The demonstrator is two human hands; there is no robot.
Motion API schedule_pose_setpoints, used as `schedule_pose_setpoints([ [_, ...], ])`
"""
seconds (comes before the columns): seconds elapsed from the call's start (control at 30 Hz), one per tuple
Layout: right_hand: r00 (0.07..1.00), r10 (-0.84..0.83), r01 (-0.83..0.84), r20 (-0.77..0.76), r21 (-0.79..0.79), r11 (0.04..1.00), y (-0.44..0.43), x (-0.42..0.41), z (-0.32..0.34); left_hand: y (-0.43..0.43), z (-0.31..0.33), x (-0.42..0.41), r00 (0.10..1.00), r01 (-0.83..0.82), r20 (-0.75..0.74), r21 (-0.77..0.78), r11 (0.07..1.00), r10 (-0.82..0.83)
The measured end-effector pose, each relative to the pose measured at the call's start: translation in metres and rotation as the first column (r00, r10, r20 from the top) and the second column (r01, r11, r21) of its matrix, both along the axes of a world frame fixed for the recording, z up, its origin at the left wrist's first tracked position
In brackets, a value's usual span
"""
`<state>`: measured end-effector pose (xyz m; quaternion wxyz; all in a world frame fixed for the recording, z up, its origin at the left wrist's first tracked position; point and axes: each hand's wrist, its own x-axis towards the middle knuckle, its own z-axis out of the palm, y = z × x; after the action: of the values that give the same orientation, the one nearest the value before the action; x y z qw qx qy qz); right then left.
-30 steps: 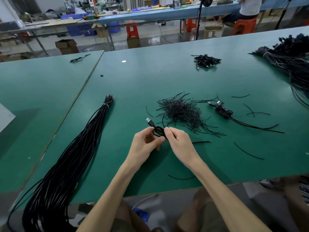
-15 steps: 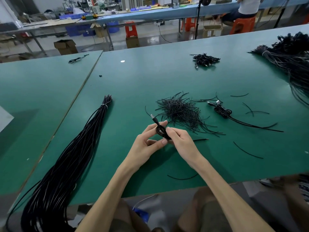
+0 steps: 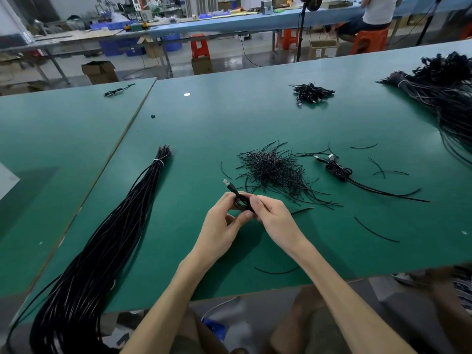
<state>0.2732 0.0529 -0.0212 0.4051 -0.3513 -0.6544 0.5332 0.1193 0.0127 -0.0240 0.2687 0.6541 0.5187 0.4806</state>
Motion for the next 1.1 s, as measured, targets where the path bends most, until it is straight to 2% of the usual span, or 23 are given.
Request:
schedule_pose_setpoints([
  [0.1,0.991,-0.08,0.074,0.109,0.053,0.996,0.0,-0.001,-0.003,0.002,-0.003,-0.002,0.993,-0.093,-0.076,0.011,0.996,0.093],
  [0.23,0.988,-0.106,0.1,0.113,0.054,0.993,-0.001,-0.002,-0.002,0.002,-0.003,-0.001,0.984,-0.153,-0.091,0.016,0.988,0.154],
  [0.4,0.996,-0.08,0.081,0.041,-0.027,0.996,-0.002,-0.002,-0.003,0.0,-0.004,-0.001,0.973,-0.227,-0.036,0.004,0.974,0.227],
  [0.57,0.994,-0.008,-0.001,0.113,0.078,0.997,-0.001,0.0,-0.005,-0.001,-0.004,-0.002,0.963,-0.264,0.035,-0.038,0.964,0.266],
  [0.77,0.998,0.029,-0.031,0.047,0.053,0.998,0.0,0.001,-0.009,-0.004,0.0,0.0,0.967,-0.249,-0.041,0.063,0.966,0.252],
  [1.1,0.999,-0.012,0.011,0.032,0.061,0.998,0.001,0.001,-0.01,-0.002,-0.001,-0.005,0.981,-0.187,0.05,-0.058,0.981,0.19],
])
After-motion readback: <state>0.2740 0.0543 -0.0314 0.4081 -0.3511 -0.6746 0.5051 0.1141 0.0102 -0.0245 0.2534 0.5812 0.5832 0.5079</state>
